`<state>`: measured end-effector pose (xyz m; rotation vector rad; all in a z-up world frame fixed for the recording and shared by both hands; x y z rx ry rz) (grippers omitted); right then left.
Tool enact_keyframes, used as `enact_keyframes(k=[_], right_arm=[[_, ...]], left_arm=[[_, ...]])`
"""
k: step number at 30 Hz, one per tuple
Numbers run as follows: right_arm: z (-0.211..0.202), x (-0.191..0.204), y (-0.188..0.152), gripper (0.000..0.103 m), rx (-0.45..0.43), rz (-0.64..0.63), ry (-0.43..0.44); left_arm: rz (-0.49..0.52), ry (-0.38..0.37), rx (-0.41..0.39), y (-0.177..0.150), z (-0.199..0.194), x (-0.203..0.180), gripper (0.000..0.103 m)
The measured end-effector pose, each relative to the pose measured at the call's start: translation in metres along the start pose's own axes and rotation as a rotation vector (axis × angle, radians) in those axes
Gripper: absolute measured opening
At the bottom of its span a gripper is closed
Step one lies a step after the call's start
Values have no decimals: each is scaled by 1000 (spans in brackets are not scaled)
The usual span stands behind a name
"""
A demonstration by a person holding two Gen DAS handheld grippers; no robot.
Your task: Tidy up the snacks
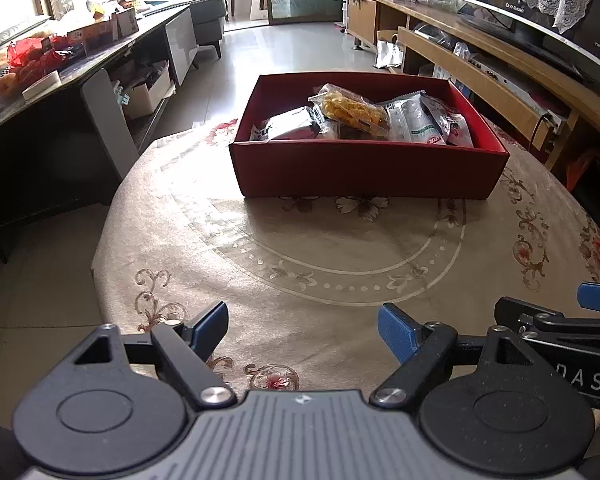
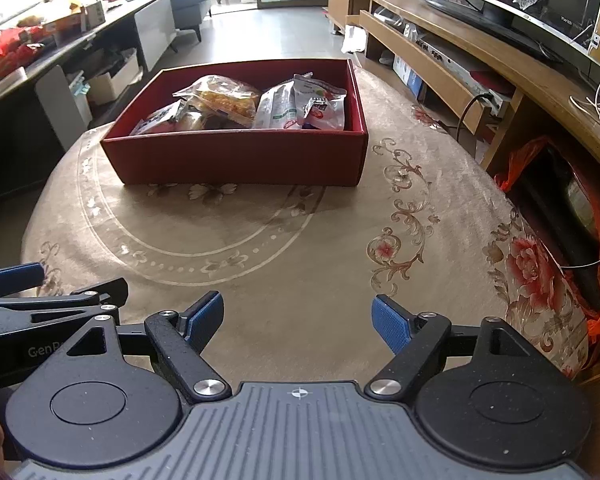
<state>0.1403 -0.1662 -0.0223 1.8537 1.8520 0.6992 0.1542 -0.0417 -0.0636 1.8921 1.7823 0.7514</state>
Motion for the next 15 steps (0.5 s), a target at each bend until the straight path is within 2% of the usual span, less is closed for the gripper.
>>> enact_keyframes(k=[15], right_arm=[[-3,2,-1,86,-6,-1,8]], left_arm=[[-1,2,-29,0,-6,0,80]])
Point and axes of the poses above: each gripper's, at about its wrist camera, not at the fingertips, and z roughly the way its jaws point, x to its left, y to its top, the point moved 10 cm from there along z, roughly the way its jaws point, and after that the axes turned 5 degrees about y, right-handed, at the moved point
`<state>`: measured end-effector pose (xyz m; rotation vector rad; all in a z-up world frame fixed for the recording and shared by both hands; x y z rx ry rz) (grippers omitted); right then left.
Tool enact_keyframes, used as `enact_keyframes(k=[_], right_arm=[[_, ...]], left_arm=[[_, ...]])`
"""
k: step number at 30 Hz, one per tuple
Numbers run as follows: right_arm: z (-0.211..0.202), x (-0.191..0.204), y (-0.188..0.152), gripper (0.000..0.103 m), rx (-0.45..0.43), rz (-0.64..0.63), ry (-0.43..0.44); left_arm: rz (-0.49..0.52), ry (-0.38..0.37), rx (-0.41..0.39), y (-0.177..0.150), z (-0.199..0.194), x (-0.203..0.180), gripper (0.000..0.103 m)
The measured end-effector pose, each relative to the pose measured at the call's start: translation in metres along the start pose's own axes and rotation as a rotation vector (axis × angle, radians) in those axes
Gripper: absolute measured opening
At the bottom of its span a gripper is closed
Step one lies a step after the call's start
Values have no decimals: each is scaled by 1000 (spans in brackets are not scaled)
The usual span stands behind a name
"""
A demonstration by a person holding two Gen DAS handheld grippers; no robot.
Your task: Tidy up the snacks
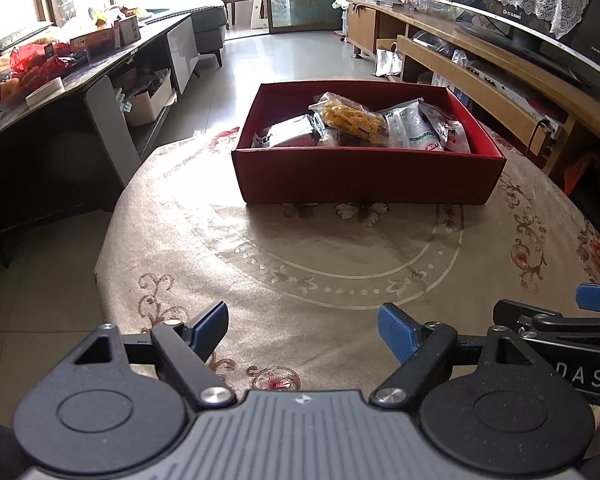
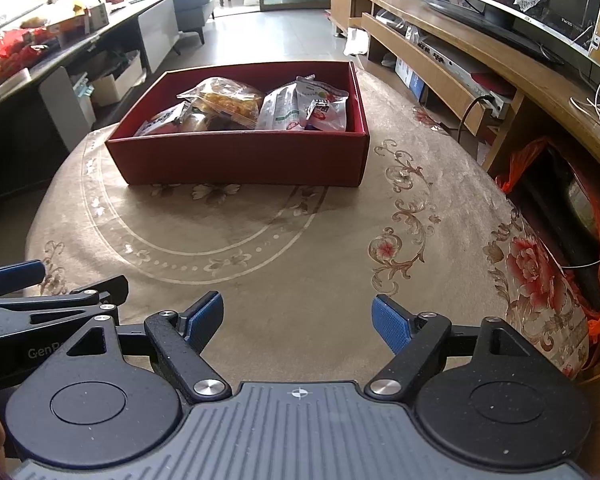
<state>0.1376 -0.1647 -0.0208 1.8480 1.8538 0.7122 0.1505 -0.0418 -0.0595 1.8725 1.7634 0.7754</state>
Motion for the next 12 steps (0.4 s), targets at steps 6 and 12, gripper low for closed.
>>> enact_keyframes(k=[6,12], right_arm=[[0,0,0,86,-1,1,1],[-1,0,2,86,-1,6,0]], left_arm=[[-1,1,-13,1,-3,1,80],[6,8,-28,4,-7,1,80]])
Point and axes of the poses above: each gripper's, at about its wrist camera, not at the fingertips, and z roughly the way its jaws point, x to its left, y to its top, the point moved 10 cm from there along z, roughly the way its jaws point, and after that the axes turned 5 degrees about y, right-handed, at the moved point
